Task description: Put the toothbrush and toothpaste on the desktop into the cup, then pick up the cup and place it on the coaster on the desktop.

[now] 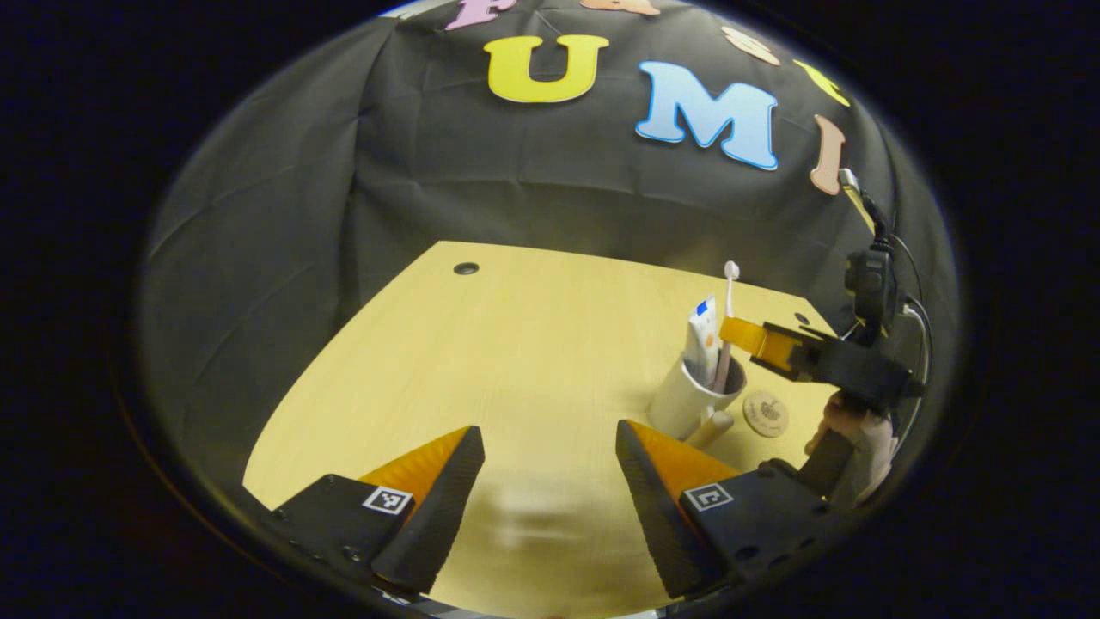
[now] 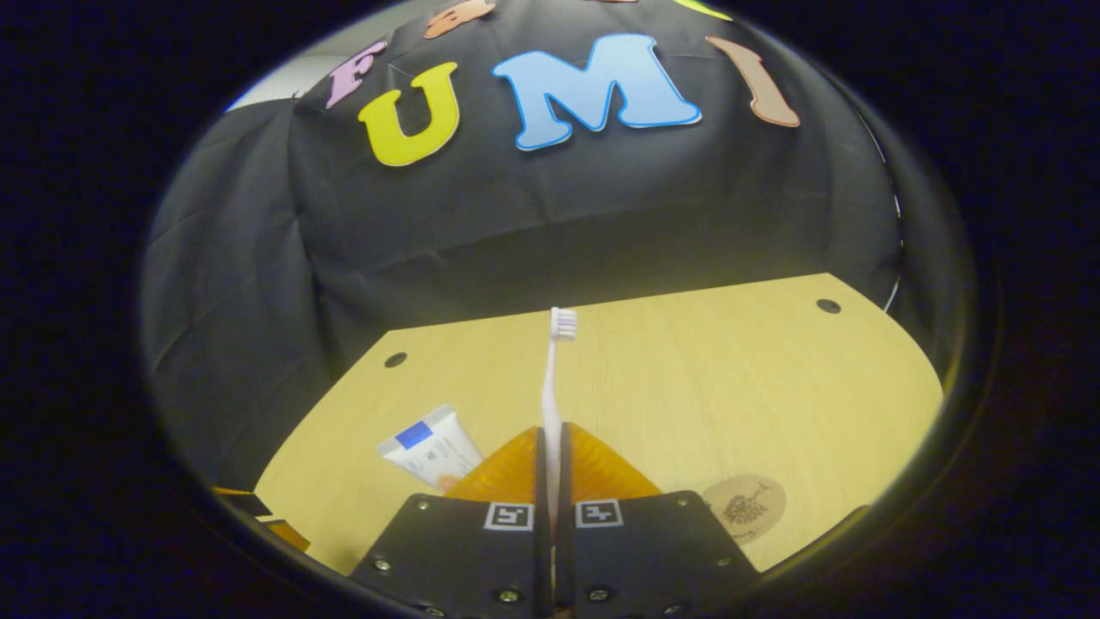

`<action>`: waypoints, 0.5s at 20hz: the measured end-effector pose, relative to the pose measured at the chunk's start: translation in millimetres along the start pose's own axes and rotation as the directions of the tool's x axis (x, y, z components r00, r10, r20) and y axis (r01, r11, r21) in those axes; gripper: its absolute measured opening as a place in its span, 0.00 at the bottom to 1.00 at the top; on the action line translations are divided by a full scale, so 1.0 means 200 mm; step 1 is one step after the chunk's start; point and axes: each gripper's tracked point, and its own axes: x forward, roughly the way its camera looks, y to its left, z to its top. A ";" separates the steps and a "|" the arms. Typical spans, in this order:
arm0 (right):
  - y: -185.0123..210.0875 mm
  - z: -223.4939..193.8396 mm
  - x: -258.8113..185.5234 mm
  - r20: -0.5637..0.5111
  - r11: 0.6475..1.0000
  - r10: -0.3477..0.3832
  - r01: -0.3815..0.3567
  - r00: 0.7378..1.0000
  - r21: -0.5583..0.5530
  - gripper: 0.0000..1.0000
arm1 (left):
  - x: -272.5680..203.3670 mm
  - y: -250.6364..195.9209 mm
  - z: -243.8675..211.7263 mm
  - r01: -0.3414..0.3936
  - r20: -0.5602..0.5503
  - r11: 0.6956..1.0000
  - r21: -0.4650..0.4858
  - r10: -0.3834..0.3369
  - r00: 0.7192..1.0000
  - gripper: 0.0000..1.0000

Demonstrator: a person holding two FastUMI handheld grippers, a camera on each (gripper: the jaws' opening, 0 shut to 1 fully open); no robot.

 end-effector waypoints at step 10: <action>-0.04 -0.08 -0.13 0.048 0.997 0.021 -0.017 0.999 -0.074 0.27 | 0.01 -0.16 -0.06 0.040 -0.026 0.998 0.042 -0.039 0.999 0.97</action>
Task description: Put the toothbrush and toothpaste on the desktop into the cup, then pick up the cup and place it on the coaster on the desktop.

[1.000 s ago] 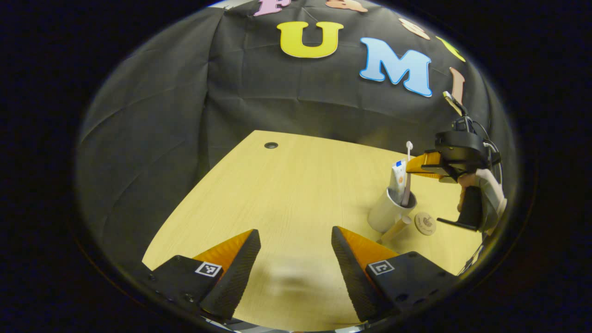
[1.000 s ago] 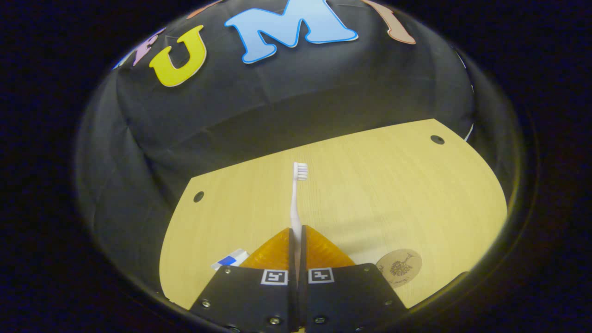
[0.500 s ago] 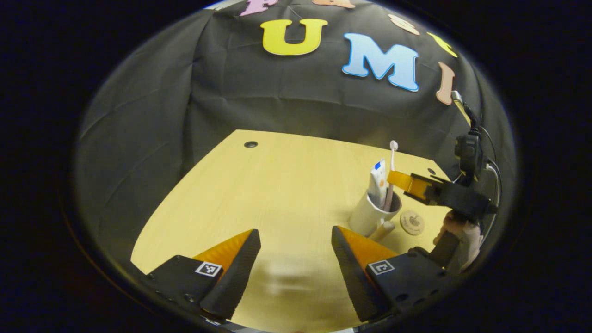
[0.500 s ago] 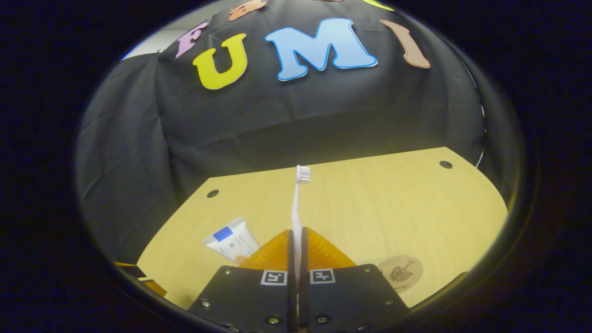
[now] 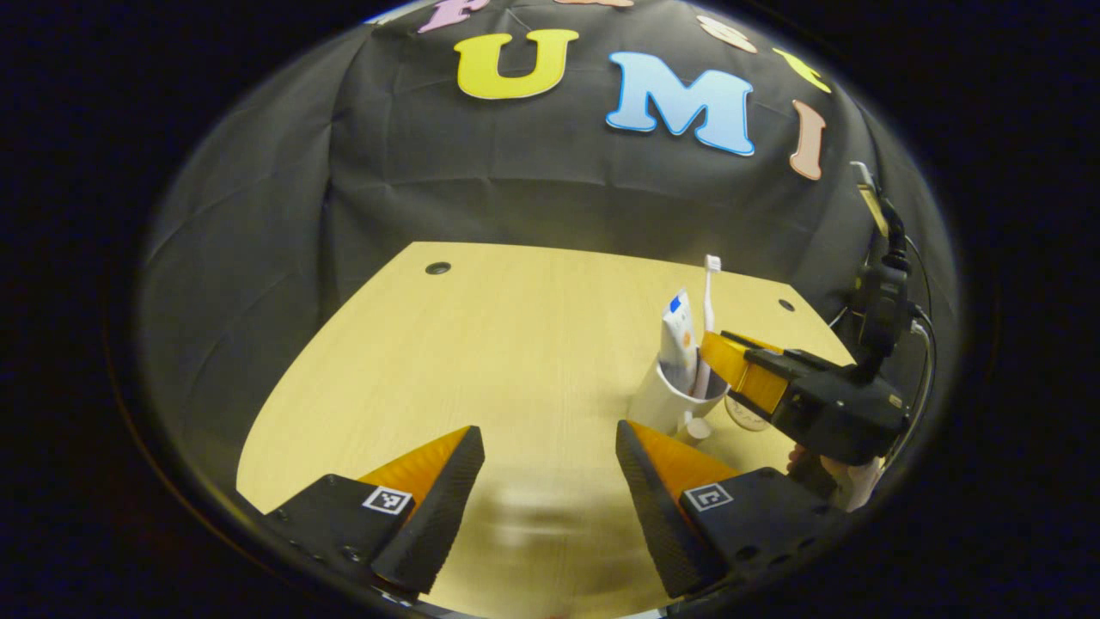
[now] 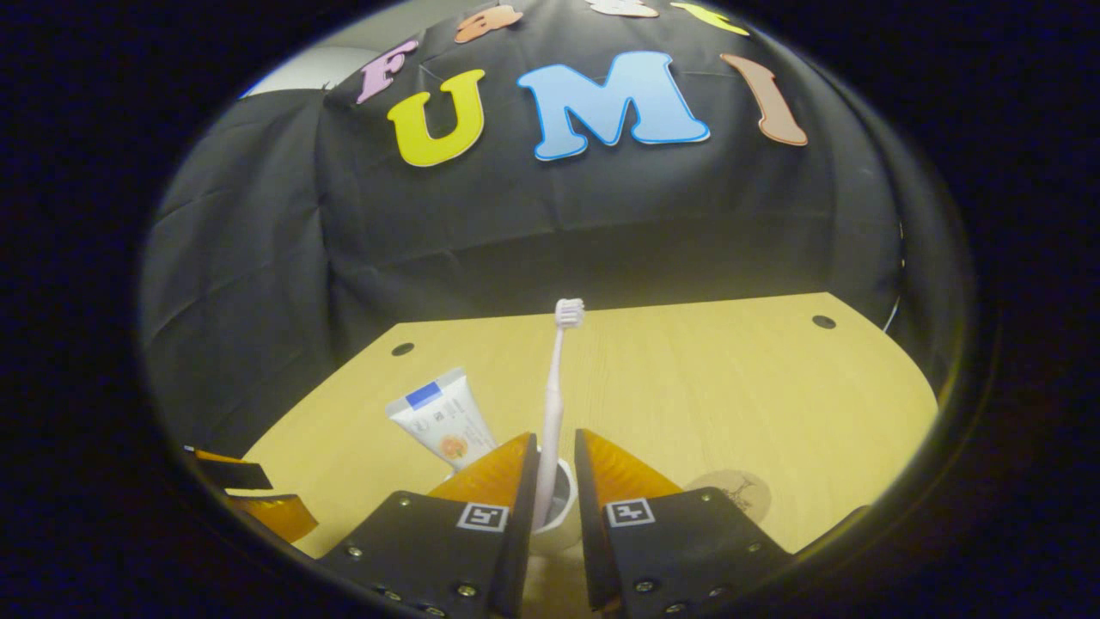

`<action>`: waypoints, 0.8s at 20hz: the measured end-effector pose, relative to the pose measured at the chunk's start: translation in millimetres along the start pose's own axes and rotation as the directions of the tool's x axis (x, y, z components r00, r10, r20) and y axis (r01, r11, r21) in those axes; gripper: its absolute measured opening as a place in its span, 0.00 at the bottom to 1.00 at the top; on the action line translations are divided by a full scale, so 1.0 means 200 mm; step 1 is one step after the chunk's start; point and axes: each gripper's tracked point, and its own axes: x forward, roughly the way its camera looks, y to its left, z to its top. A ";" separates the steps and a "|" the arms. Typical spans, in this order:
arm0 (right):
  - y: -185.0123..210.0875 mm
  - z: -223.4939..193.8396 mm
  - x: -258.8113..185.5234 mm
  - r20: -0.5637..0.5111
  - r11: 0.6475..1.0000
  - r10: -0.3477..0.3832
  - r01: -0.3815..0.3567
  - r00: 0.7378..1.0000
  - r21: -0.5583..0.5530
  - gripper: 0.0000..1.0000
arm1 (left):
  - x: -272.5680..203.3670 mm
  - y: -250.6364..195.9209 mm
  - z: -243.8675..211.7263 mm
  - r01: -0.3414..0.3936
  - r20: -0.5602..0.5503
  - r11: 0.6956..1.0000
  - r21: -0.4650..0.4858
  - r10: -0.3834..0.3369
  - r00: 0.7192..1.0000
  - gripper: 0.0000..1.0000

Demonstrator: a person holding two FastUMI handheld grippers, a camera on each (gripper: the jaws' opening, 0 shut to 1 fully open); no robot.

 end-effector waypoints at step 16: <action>-0.52 0.05 -0.39 -0.089 0.984 -0.158 0.164 0.983 0.071 0.27 | 0.09 -0.49 0.01 0.268 -0.258 0.955 0.124 -0.230 0.939 0.99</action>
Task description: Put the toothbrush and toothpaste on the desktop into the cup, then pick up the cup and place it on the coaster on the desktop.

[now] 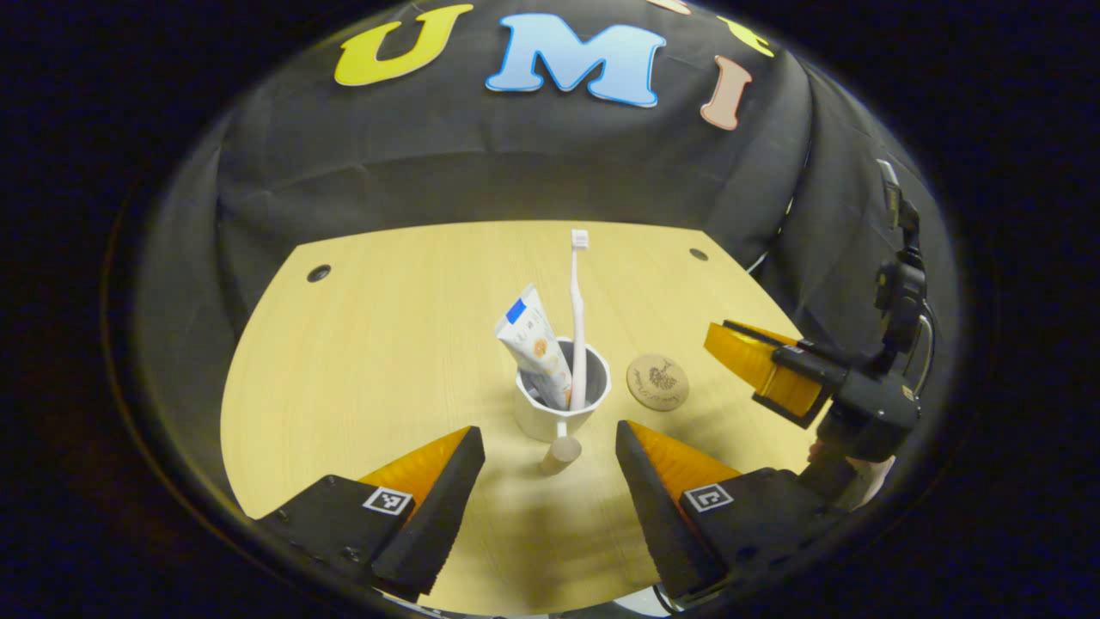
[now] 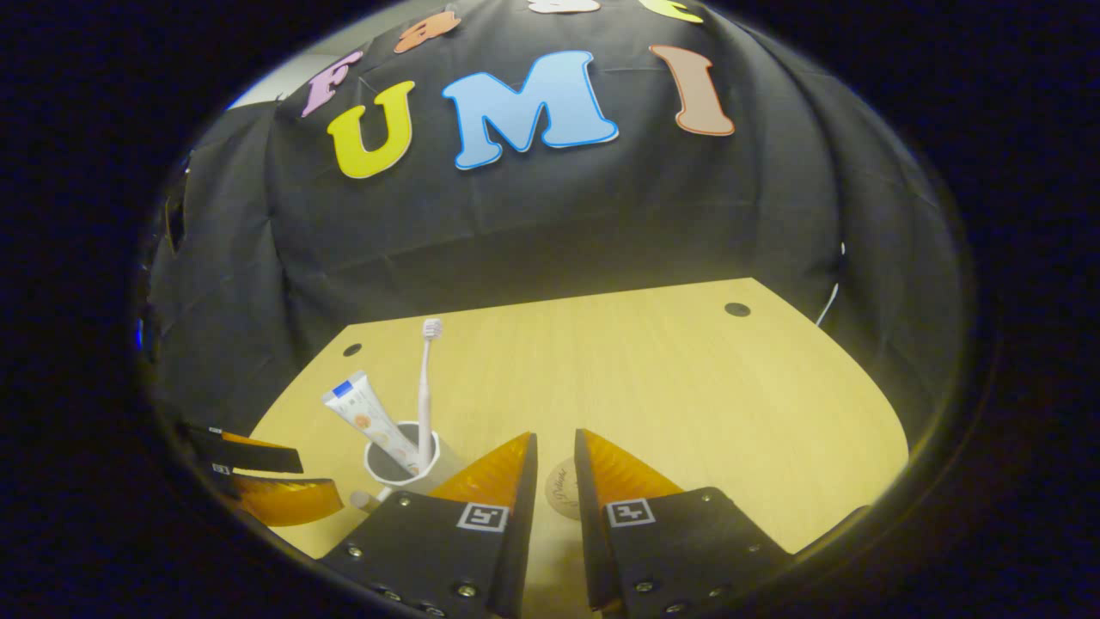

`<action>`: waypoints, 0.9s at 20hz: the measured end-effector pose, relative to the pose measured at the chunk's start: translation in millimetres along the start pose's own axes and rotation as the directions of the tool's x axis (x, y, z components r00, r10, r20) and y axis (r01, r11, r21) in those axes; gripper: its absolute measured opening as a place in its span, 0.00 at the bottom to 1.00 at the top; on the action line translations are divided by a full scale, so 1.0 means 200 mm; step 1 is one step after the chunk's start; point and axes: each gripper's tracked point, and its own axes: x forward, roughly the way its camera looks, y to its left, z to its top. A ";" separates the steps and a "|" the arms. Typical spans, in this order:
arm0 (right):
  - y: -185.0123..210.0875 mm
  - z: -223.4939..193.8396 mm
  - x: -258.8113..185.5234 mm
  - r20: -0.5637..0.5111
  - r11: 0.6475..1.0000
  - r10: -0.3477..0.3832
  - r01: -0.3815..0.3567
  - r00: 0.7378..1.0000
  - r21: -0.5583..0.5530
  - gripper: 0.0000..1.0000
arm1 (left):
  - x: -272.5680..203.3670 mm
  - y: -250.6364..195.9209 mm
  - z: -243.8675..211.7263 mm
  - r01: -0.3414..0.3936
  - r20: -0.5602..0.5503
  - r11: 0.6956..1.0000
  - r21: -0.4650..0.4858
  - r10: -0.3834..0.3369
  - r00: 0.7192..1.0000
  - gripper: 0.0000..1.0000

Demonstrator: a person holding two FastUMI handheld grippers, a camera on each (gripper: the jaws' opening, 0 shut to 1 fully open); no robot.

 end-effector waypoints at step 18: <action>-0.47 -0.12 -0.13 -0.102 0.976 -0.152 0.165 0.983 0.144 0.27 | 0.43 0.08 -0.17 -0.069 -0.422 0.989 0.131 0.119 0.899 0.78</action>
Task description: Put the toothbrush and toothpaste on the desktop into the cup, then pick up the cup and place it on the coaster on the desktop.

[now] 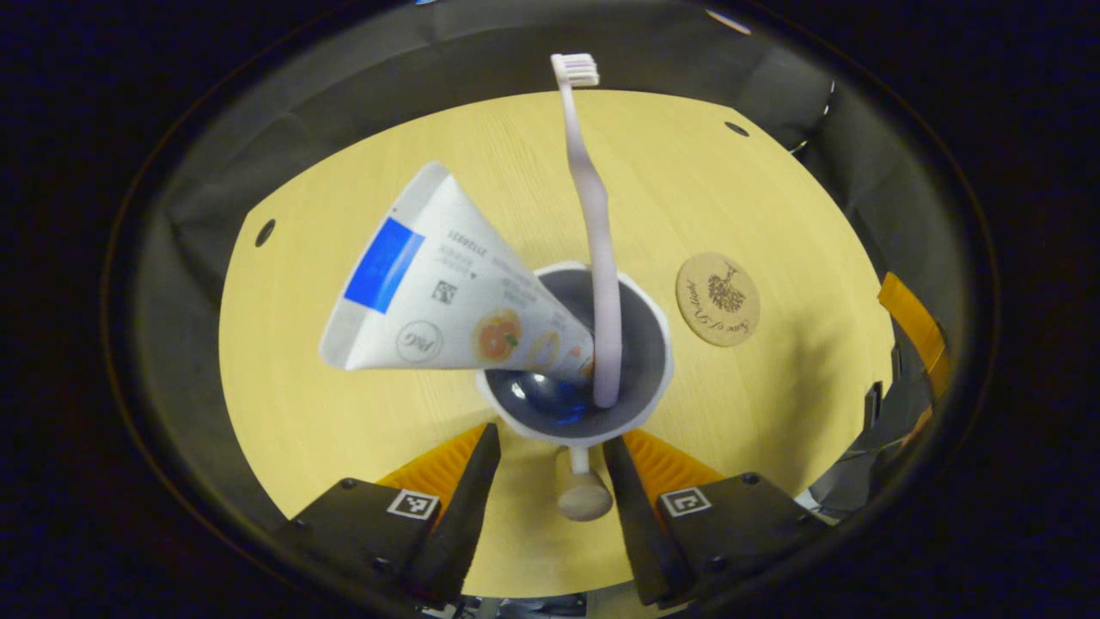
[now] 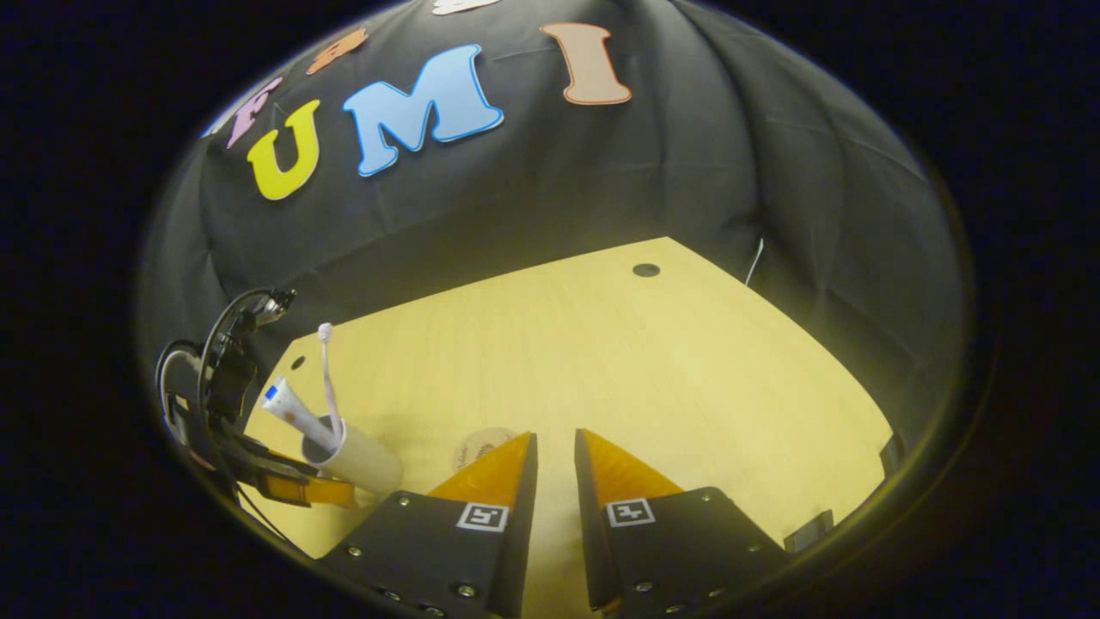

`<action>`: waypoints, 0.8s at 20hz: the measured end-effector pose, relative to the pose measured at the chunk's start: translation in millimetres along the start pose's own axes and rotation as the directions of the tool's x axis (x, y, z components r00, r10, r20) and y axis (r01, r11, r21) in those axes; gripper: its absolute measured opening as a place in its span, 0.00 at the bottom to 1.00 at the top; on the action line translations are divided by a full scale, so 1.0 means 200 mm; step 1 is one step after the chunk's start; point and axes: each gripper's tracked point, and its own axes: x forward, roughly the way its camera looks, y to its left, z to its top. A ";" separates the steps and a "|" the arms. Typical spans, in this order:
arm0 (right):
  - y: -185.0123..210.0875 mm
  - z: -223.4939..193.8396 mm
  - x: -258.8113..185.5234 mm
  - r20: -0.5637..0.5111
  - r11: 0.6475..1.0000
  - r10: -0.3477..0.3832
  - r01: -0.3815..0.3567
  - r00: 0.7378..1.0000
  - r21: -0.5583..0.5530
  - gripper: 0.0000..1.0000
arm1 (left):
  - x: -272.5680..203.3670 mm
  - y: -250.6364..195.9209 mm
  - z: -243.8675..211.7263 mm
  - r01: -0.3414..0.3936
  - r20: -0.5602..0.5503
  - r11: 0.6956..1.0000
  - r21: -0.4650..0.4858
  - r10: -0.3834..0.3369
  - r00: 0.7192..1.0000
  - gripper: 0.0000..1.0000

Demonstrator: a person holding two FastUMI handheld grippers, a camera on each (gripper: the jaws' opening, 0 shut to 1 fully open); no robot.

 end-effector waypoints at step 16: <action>0.01 -0.06 0.00 -0.052 0.999 0.014 -0.015 0.999 -0.030 0.27 | 0.11 -0.11 0.06 0.026 0.143 0.998 0.057 -0.034 0.989 0.35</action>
